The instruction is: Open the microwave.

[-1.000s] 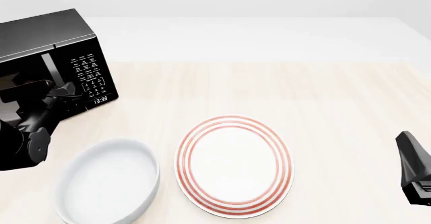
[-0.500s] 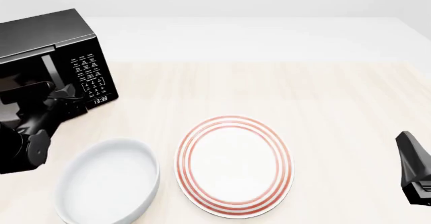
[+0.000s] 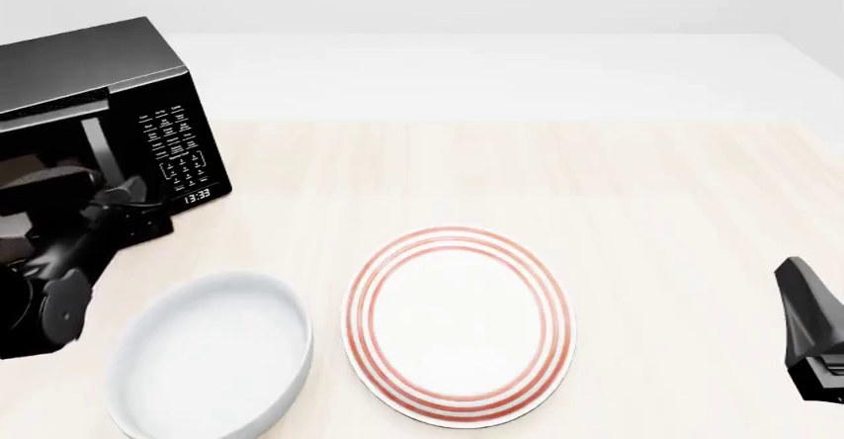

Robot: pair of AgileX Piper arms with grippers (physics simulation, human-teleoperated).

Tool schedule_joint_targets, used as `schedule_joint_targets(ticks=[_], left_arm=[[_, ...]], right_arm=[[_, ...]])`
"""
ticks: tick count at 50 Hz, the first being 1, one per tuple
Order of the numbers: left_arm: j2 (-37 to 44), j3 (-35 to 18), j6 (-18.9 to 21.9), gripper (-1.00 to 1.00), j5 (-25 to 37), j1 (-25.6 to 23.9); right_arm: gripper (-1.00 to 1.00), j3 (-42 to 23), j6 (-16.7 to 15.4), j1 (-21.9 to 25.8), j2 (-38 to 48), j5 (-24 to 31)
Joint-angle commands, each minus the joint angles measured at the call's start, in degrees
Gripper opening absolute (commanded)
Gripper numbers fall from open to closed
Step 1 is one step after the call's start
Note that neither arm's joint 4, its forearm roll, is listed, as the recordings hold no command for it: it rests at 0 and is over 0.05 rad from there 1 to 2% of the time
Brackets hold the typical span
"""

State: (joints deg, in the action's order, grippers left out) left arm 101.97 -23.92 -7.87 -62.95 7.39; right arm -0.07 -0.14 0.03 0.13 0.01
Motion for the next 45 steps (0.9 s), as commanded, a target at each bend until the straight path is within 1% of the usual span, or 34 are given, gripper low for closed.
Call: schedule_joint_targets(ticks=[1, 5, 11, 19, 20, 34, 35, 45], left_arm=[[-5.25, -0.18, -0.76, -1.0, -1.22, -1.78], [-5.09, 0.08, -1.57, -1.0, -1.92, -2.23], [-6.76, 1.06, -1.31, -1.0, -1.6, -2.43], [-6.76, 1.06, -1.31, -1.0, -1.59, -2.43], [-7.56, 1.9, -1.33, -1.0, -2.01, -2.44], [-7.57, 1.91, -1.33, -1.0, -2.01, -2.44], [-11.22, 3.61, -0.53, -1.0, -1.82, -2.44], [-11.25, 4.71, -0.43, -1.0, -3.09, -3.2]], right_arm=[[1.0, 0.0, -0.02, -0.02, 0.01, 0.02], [1.0, 0.0, -0.03, -0.03, 0.01, 0.03], [1.0, 0.0, 0.02, 0.02, 0.0, -0.02], [1.0, 0.0, 0.02, 0.02, 0.0, -0.02], [1.0, 0.0, 0.02, 0.02, 0.0, -0.02], [1.0, 0.0, 0.02, 0.02, 0.0, -0.02], [1.0, 0.0, 0.02, 0.02, 0.0, -0.02], [1.0, 0.0, 0.02, 0.02, 0.0, -0.02]])
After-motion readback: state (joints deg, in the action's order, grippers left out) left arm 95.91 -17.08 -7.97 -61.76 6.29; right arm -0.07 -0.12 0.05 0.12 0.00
